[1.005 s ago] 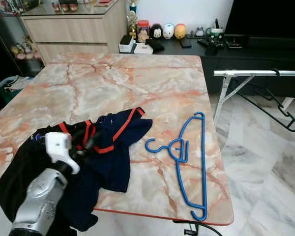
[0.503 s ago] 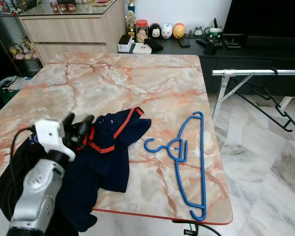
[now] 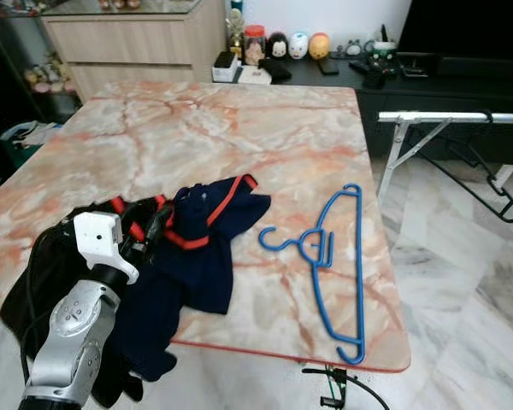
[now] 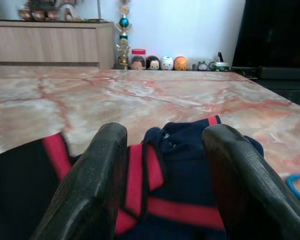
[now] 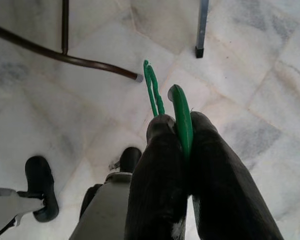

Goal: Hang hanger

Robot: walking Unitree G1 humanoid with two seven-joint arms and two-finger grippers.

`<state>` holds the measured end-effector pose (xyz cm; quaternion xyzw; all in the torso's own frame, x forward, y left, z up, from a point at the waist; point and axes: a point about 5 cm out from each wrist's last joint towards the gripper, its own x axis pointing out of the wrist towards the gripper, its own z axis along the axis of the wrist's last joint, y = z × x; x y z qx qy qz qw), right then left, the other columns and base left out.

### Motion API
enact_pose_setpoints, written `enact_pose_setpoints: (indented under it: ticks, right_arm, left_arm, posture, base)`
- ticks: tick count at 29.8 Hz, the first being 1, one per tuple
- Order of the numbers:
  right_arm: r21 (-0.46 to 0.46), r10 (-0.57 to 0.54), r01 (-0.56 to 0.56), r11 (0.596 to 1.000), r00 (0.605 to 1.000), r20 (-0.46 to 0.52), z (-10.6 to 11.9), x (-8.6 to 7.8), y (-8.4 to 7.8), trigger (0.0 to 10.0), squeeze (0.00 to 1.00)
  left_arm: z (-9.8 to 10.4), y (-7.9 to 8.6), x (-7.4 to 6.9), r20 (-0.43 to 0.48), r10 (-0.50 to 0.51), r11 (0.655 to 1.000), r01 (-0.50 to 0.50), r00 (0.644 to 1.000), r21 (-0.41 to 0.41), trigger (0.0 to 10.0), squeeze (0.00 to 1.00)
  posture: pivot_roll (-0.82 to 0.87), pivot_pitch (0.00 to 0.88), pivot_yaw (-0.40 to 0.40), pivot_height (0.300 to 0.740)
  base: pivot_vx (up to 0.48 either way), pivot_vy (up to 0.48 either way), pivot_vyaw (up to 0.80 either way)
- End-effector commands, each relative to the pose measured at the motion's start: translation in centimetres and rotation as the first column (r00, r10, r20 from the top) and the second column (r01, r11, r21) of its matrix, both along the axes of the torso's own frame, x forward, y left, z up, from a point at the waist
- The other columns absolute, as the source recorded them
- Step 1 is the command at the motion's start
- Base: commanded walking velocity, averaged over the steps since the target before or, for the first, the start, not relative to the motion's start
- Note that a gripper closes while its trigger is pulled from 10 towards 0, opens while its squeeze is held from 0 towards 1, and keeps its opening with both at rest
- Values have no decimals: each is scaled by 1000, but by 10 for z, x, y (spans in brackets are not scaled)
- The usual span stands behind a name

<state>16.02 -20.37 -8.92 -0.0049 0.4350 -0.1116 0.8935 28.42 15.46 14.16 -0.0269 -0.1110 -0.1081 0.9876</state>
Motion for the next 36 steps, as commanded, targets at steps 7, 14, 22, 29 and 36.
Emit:
enact_pose_setpoints:
  ticks: [7, 14, 22, 29, 36]
  right_arm:
    - [4, -5, 5, 1000, 1000, -7, -2, -3, 1, 10000, 0]
    - [4, -6, 6, 1000, 1000, -8, -2, -4, 1, 10000, 0]
    - [0, -7, 7, 1000, 1000, -8, -2, -3, 1, 10000, 0]
    - [-3, -4, 4, 1000, 1000, -8, -1, -3, 0, 10000, 0]
    - [-4, -2, 2, 1000, 1000, -9, -1, -3, 0, 10000, 0]
  left_arm:
    - [8, 2, -1, 29, 3, 1000, -3, 1000, -1, 10000, 0]
    - [8, 0, -1, 27, 0, 1000, 0, 1000, -3, 10000, 0]
    - [8, 3, -2, 27, 9, 1000, -9, 1000, -1, 10000, 0]
    - [8, 6, -3, 23, 18, 1000, -18, 1000, 1, 10000, 0]
    - [7, 7, -3, 19, 23, 1000, -23, 1000, 4, 10000, 0]
  posture:
    - [105, 0, 21, 740]
    - [101, 1, 22, 740]
    - [103, 9, 19, 740]
    - [104, 14, 16, 740]
    - [104, 15, 16, 740]
  base:
    - [-264, 0, 0]
    - [-262, 0, 0]
    - [-260, 0, 0]
    - [-259, 0, 0]
    - [-184, 0, 0]
